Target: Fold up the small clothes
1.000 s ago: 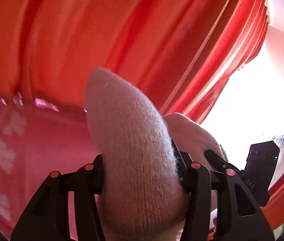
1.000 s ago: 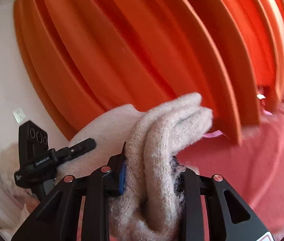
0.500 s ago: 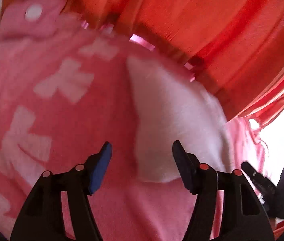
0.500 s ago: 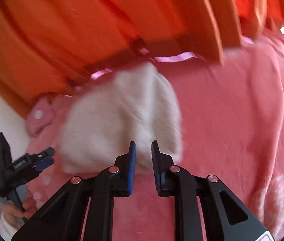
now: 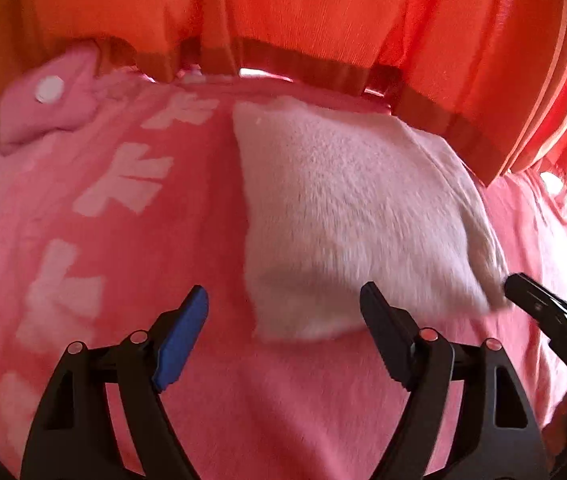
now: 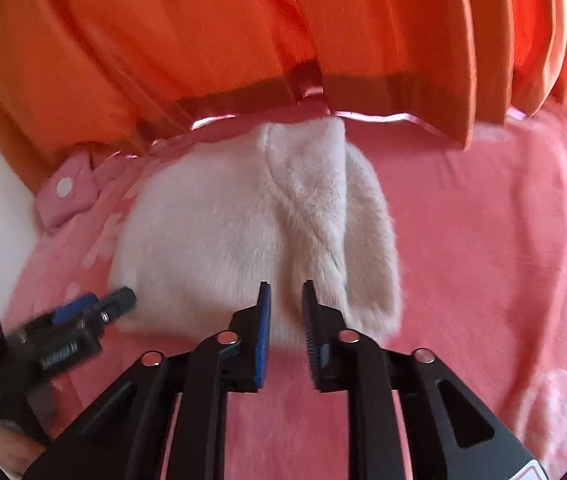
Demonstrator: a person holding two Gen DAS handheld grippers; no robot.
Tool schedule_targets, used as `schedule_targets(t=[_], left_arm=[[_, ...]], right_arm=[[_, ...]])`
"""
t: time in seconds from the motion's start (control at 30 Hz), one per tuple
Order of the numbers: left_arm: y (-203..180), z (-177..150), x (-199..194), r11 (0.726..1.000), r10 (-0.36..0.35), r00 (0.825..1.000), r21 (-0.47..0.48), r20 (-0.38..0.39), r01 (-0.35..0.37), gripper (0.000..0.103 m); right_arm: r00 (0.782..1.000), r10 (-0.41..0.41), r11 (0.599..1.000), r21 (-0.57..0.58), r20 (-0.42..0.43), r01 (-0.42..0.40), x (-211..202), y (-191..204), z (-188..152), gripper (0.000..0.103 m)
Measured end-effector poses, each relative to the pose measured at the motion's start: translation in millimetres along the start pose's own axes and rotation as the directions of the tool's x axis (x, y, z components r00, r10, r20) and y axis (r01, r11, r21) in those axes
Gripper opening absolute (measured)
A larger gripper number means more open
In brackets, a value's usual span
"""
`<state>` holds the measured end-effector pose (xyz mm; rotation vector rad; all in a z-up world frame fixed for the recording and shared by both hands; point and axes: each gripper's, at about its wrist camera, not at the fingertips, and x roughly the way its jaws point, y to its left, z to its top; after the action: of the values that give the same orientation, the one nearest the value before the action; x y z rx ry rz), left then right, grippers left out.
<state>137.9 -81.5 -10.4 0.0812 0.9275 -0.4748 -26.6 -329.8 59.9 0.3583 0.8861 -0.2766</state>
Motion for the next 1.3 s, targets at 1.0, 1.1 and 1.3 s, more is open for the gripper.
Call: schedule_targets(t=[1.0,1.1,1.3], left_arm=[[-10,-93,-42,0.987,0.160,0.987,0.002,0.032,-0.160,0.095],[-17,-91,-43,0.987,0.158,0.987,0.033,0.022,-0.159,0.095],[-37,-86,-42,0.978,0.177,0.984,0.105,0.030,-0.179,0.098]], right_arm=[[0.985,-0.162,0.986,-0.043,-0.059,0.160,-29,14,-83,0.072],[0.987,-0.151,0.988,-0.010,-0.057,0.151,-31,10,-83,0.072],[0.986,-0.151,0.988,-0.023,-0.069,0.150,-27,12,-83,0.072]])
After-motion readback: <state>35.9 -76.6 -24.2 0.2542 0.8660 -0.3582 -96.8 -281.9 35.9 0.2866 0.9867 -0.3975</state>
